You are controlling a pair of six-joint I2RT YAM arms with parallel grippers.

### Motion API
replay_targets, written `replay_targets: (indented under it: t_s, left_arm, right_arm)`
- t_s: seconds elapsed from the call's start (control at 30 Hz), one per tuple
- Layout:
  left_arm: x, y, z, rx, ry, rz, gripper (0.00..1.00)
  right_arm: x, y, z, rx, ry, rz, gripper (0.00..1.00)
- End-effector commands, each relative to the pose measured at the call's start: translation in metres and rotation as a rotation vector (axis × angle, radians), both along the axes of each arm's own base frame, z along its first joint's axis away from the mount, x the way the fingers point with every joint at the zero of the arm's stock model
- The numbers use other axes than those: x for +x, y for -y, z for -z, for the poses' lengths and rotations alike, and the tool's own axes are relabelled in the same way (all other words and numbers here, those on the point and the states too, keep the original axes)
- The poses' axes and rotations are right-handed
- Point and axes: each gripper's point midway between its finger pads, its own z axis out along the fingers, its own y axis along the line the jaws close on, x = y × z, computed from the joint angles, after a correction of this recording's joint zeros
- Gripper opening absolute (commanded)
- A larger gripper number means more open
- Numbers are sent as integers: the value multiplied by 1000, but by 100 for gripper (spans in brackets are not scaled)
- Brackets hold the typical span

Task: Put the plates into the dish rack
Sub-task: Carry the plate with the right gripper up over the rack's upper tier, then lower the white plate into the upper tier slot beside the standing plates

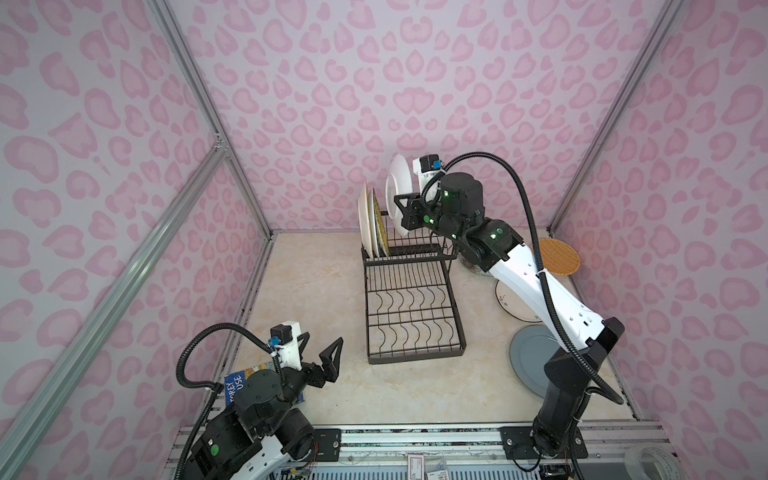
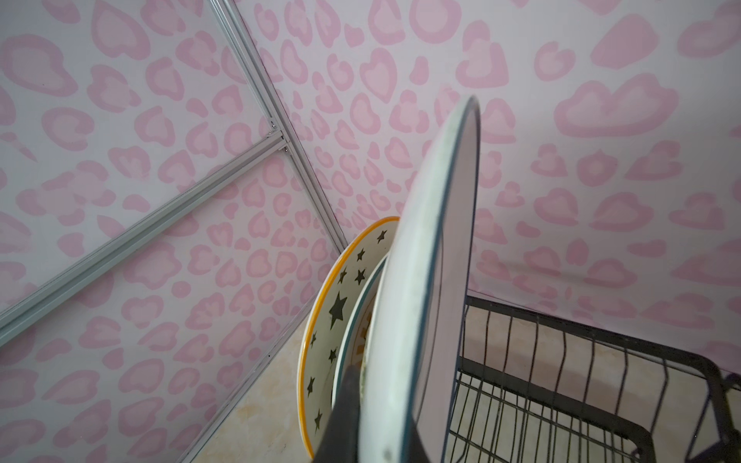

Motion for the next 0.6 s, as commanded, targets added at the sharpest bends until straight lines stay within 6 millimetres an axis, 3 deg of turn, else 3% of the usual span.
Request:
replay_targets:
  t_s: [0.0,0.33,0.57]
  left_arm:
    - [-1,5,-11,-21,35,29,97]
    - [-1,8,-10,-15,39,42,98]
    - [0,9,-9,-9,35,47,98]
  right_arm:
    - [7,-6,-2,32,2,-15,0]
    - [23,-8,29,21,-60,-5,0]
    - [30,-11,40,31,-84,10,0]
